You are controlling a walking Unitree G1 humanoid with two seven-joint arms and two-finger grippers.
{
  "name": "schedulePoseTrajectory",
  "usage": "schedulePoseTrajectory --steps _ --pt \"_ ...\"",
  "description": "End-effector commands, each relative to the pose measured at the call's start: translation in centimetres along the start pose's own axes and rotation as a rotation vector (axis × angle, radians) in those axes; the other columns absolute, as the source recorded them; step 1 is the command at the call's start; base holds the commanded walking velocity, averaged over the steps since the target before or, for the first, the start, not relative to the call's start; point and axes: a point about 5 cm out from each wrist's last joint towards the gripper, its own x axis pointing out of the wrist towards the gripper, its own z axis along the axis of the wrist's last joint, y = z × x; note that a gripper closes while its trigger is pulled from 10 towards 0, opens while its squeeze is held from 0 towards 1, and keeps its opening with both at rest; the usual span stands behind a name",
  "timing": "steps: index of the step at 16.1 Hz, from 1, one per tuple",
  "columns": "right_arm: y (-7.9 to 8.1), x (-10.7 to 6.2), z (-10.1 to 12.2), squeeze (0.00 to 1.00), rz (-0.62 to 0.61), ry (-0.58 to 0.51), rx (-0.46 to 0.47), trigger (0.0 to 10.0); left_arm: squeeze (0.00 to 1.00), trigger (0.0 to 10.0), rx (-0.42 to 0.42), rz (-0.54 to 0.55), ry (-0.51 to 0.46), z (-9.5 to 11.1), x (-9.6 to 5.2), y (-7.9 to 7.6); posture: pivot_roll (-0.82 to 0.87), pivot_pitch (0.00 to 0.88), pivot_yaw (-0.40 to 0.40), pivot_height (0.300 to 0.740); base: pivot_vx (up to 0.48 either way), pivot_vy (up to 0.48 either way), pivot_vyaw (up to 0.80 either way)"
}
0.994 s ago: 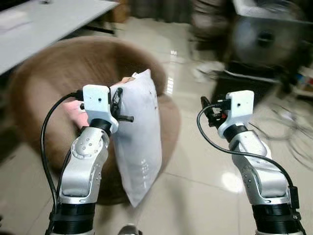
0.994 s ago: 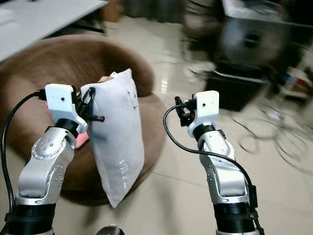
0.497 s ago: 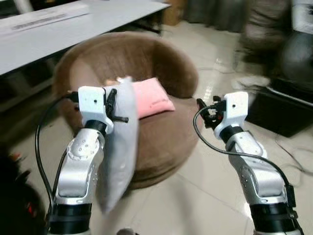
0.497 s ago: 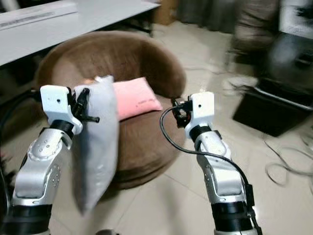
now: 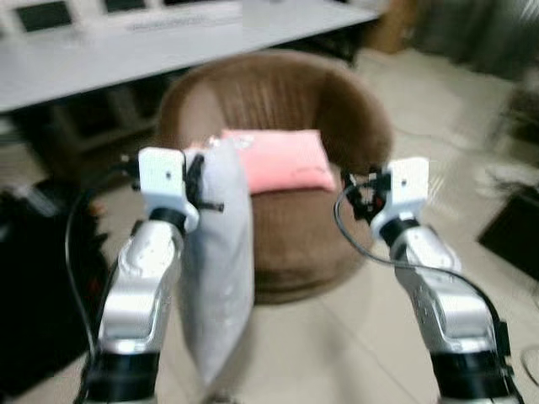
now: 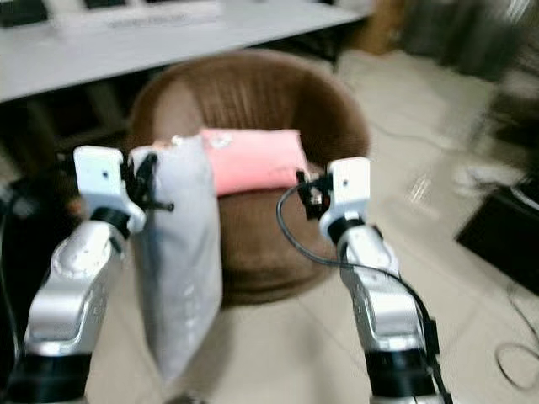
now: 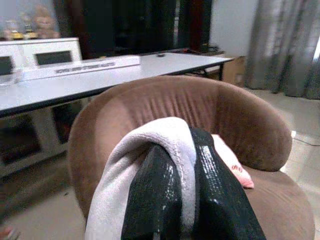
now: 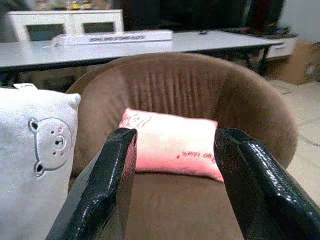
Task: Move the pillow to the sofa from floor
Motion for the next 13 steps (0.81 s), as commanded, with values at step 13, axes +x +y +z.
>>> schedulePoseTrajectory --steps 13 --pt "-0.54 0.14 0.2 0.0 -0.028 -0.009 0.023 10.0 0.0 10.0 -0.02 -0.045 -0.067 1.6 0.23 -0.53 0.03 0.0 0.017 0.74 0.0 0.055 0.25"
